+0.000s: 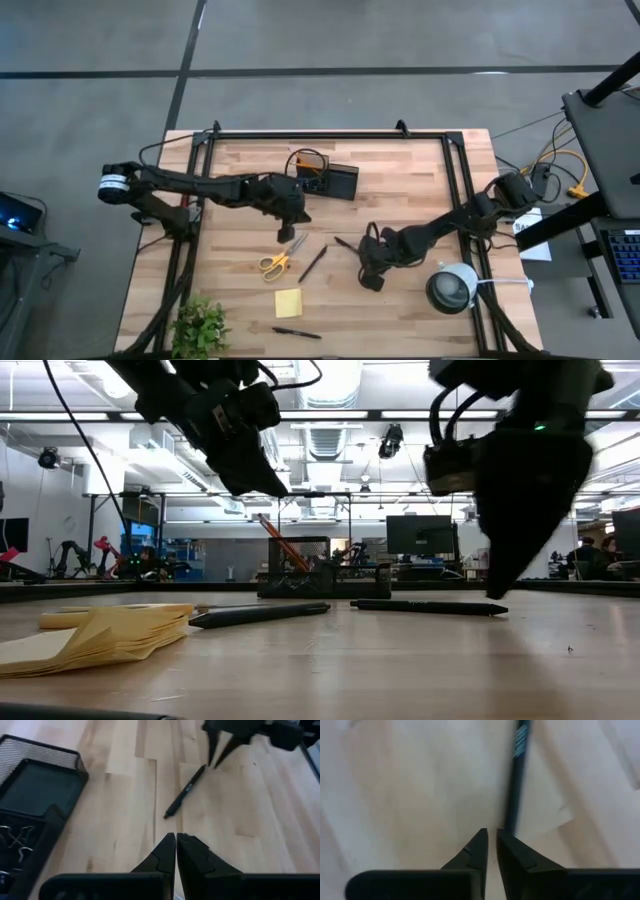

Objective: Pick and place office supplies into organizer
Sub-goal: Put the top black pen into the desk organizer

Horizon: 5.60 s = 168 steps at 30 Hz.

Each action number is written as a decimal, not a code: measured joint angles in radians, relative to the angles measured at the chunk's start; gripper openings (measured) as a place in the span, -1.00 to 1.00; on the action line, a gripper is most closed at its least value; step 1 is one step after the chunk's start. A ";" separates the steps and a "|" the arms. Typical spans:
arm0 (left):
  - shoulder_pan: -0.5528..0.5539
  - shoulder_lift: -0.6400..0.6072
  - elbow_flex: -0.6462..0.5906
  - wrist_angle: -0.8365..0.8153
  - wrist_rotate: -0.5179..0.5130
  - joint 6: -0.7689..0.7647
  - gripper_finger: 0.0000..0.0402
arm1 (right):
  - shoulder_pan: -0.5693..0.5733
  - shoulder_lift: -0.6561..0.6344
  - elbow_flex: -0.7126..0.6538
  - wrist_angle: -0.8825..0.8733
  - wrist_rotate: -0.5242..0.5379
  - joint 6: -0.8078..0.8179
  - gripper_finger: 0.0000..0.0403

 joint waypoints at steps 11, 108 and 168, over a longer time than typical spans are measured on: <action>0.014 0.000 0.000 -0.005 0.000 0.096 -1.00 | 0.039 0.002 0.000 -0.001 0.030 -0.048 -0.68; -0.018 0.400 0.129 0.174 0.026 0.214 -0.60 | -0.001 0.060 -0.004 0.052 0.139 -0.076 -0.96; -0.018 0.400 0.114 0.169 0.026 0.204 -0.60 | -0.024 0.075 0.004 0.102 0.125 -0.170 -0.74</action>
